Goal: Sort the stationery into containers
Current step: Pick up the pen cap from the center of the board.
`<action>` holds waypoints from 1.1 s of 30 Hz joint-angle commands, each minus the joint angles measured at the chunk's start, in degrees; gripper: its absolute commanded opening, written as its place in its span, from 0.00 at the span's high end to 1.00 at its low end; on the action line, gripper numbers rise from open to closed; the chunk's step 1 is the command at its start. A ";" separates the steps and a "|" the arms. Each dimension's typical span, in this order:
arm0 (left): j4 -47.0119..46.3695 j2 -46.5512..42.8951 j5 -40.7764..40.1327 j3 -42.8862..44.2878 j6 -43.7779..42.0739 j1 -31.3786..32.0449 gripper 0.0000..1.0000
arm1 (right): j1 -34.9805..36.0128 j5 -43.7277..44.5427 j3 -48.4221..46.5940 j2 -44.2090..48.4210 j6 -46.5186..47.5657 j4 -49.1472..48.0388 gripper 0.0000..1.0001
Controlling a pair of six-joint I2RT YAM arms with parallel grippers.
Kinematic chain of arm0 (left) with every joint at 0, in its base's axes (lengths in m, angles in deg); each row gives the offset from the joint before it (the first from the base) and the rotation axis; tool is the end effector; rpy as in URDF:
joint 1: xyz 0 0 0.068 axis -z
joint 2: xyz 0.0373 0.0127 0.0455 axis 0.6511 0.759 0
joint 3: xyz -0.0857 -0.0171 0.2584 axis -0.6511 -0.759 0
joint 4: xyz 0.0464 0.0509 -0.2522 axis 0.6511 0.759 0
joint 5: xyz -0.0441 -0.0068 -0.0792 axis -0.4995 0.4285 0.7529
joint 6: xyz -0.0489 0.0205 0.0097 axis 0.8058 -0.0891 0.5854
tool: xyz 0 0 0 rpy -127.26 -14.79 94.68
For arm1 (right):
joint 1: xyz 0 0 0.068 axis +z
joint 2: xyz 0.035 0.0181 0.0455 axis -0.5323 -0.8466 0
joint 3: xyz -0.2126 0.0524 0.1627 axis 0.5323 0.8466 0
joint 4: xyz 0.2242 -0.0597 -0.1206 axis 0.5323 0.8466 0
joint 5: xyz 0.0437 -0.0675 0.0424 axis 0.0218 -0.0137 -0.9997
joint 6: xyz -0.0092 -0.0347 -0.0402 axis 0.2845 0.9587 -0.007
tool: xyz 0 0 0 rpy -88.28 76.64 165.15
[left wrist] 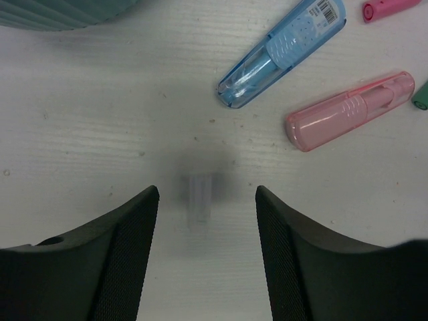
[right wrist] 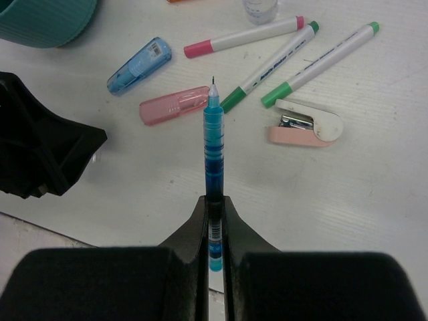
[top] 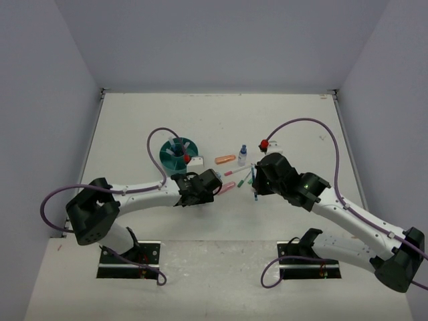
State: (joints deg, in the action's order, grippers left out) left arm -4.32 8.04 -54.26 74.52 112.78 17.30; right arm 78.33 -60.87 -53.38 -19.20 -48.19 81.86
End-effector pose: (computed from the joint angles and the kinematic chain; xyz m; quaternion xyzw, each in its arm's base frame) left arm 0.1595 -0.2239 0.1802 -0.0860 0.9516 -0.0477 0.2912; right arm 0.1468 0.1411 0.2818 -0.0588 0.9206 0.1533 0.3543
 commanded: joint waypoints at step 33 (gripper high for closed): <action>7.73 2.79 -2.65 4.59 3.89 0.84 1.00 | -0.08 -17.39 9.69 4.19 4.32 -19.28 1.00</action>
State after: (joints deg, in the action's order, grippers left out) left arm -1.12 15.26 -52.35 76.85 115.28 17.96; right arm 78.29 -68.32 -48.33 -18.03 -46.30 73.58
